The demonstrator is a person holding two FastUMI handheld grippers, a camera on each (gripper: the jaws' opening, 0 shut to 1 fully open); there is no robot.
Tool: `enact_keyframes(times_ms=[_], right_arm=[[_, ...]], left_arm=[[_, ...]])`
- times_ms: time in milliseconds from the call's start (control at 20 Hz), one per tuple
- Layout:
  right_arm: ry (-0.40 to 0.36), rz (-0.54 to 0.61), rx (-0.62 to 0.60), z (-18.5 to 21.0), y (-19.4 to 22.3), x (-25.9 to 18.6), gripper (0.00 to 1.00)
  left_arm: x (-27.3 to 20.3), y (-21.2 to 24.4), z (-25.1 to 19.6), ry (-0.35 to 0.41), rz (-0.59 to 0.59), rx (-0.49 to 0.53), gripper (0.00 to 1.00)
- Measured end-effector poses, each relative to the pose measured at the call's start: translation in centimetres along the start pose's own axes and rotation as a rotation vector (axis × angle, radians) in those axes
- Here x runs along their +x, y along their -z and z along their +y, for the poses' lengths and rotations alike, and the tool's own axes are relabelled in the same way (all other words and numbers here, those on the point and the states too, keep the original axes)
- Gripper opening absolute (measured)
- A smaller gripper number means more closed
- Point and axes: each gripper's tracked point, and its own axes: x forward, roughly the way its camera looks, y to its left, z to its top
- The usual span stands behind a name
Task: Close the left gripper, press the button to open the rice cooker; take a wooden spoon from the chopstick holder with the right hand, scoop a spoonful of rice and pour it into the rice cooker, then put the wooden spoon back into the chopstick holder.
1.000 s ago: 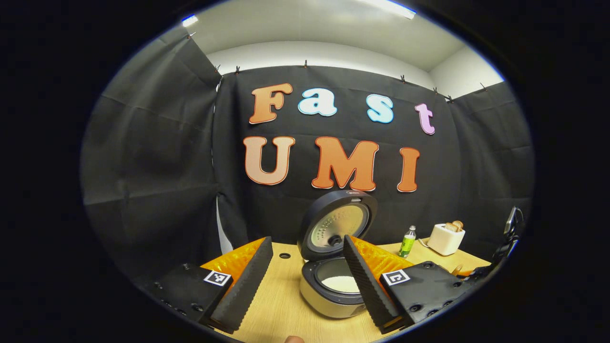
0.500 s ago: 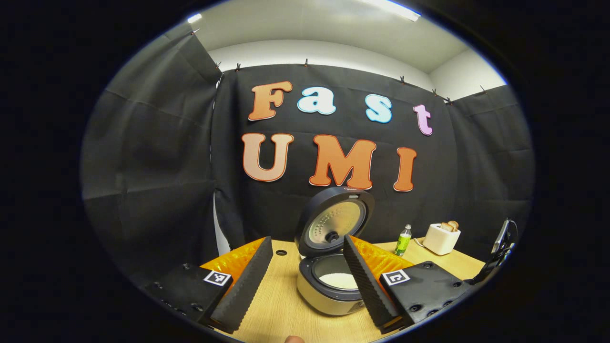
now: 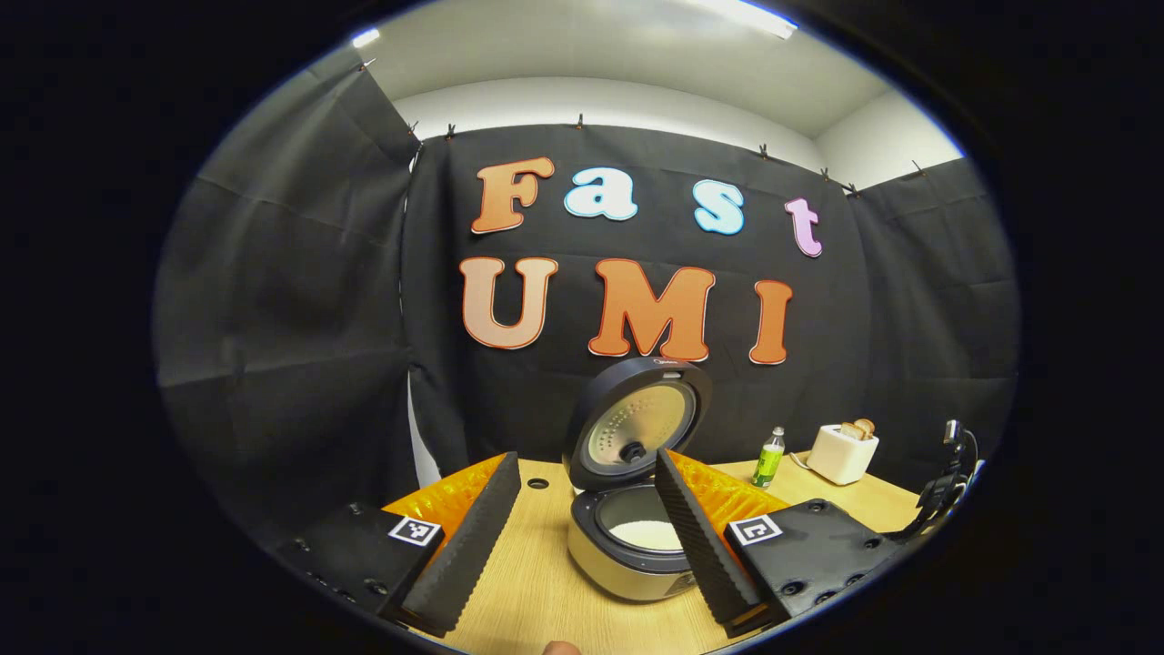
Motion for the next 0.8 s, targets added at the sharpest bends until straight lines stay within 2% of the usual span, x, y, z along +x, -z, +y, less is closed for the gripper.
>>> enact_keyframes(times_ms=[400, 550, 700, 800], right_arm=[[-0.042, 0.027, 0.275, -0.7, 0.1, 1.6, 0.09], [-0.077, 0.036, 0.324, -0.3, 0.1, 1.7, 0.09], [-0.133, 0.067, 0.429, 0.4, 0.1, 1.8, 0.09], [-0.141, 0.072, 0.482, 0.0, 0.0, 1.8, 0.09]], left_arm=[[0.8, 0.6, -1.5, 0.035, 0.019, -0.015, 1.0], [1.1, 1.2, -1.9, 0.045, 0.037, -0.026, 0.99], [1.4, 1.6, -1.7, 0.04, 0.048, -0.036, 0.97], [1.5, 1.6, -1.5, 0.034, 0.05, -0.039, 1.0]])
